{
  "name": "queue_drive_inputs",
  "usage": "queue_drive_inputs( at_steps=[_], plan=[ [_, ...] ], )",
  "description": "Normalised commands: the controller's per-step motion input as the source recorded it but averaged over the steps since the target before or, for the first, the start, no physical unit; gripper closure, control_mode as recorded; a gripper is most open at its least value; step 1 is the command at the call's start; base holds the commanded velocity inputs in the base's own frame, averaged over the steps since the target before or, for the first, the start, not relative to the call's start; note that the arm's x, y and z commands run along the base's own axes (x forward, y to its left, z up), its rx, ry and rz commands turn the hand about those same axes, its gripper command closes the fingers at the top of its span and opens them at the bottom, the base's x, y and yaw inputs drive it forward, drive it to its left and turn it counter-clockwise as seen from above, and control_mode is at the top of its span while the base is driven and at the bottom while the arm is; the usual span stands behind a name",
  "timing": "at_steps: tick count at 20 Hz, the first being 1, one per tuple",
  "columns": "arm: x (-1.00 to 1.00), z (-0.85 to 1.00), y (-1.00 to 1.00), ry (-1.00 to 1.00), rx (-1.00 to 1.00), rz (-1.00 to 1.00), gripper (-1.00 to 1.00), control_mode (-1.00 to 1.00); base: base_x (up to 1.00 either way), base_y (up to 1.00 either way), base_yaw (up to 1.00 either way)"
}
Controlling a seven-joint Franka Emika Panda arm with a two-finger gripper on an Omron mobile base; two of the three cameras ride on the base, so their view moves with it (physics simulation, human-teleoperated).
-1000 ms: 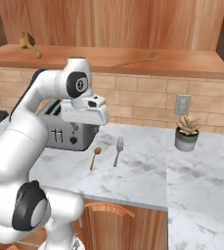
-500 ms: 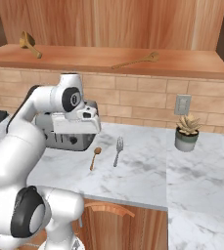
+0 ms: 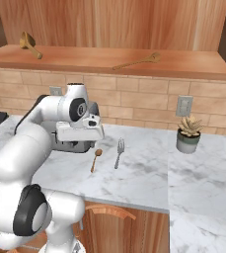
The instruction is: Organize the utensils by type. Pick up the wooden spoons from the counter and place them in the open cabinet. Then pick up the metallic utensils from the counter and place them in the open drawer.
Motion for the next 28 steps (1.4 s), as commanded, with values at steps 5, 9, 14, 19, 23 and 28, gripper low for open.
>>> queue_drive_inputs(
  at_steps=[5, 9, 14, 19, 23, 28],
  plan=[
    [0.18, -0.37, 0.0, -0.01, 0.0, 0.0, -1.0, -1.0, 0.0, 0.0, 0.0],
    [0.22, -0.24, 0.0, 0.0, 0.02, 0.01, -1.0, -1.0, 0.0, 0.0, 0.0],
    [0.26, -0.3, 0.0, 0.02, 0.0, 0.01, -1.0, -1.0, 0.0, 0.0, 0.0],
    [0.19, -0.37, 0.0, 0.0, 0.0, 0.0, -1.0, -1.0, 0.0, 0.0, 0.0],
    [0.01, -0.26, 0.0, -0.06, 0.0, 0.0, -1.0, -1.0, 0.0, 0.0, 0.0],
    [0.0, -0.25, 0.0, -0.09, 0.0, 0.0, -1.0, -1.0, 0.0, 0.0, 0.0]
  ],
)
